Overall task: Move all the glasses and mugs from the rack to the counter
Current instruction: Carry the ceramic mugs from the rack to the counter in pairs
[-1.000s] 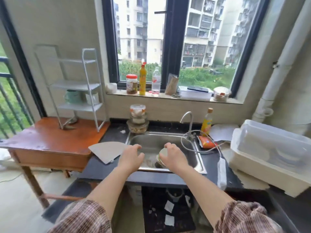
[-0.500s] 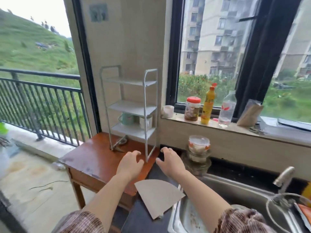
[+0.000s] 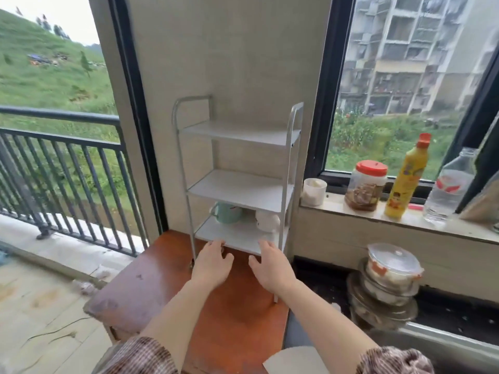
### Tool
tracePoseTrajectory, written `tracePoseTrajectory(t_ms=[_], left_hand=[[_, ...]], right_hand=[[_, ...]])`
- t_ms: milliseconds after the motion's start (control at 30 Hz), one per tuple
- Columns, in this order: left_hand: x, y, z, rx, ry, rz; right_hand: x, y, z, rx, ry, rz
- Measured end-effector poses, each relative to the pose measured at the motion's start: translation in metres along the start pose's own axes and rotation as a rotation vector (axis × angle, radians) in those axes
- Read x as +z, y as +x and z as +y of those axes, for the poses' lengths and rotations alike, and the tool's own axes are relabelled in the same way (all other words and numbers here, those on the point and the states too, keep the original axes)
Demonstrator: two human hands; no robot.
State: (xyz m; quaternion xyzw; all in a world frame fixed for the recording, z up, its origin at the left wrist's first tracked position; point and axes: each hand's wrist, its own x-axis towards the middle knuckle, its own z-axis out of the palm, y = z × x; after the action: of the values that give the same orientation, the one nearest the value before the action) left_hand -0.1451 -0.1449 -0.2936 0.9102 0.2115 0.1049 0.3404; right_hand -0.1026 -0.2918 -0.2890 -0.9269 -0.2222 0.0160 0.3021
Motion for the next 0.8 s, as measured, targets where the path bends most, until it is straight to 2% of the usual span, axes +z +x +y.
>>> tracePoseTrajectory(t_ms=[167, 300, 467, 700, 800], left_hand=[[-0.012, 0.074, -0.026, 0.027, -0.005, -0.059], [-0.016, 0.115, -0.035, 0.035, -0.069, -0.071], [-0.014, 0.143, -0.037, 0.022, -0.192, -0.096], [-0.010, 0.173, -0.041, -0.013, -0.296, -0.160], [-0.007, 0.180, -0.042, -0.015, -0.339, -0.187]], right_hand=[[0.026, 0.053, -0.023, 0.181, 0.021, 0.030], [0.034, 0.083, -0.028, 0.328, -0.001, 0.123], [0.037, 0.109, -0.021, 0.534, 0.139, 0.263], [0.046, 0.118, -0.014, 0.610, 0.158, 0.327], [0.047, 0.122, -0.009, 0.618, 0.134, 0.270]])
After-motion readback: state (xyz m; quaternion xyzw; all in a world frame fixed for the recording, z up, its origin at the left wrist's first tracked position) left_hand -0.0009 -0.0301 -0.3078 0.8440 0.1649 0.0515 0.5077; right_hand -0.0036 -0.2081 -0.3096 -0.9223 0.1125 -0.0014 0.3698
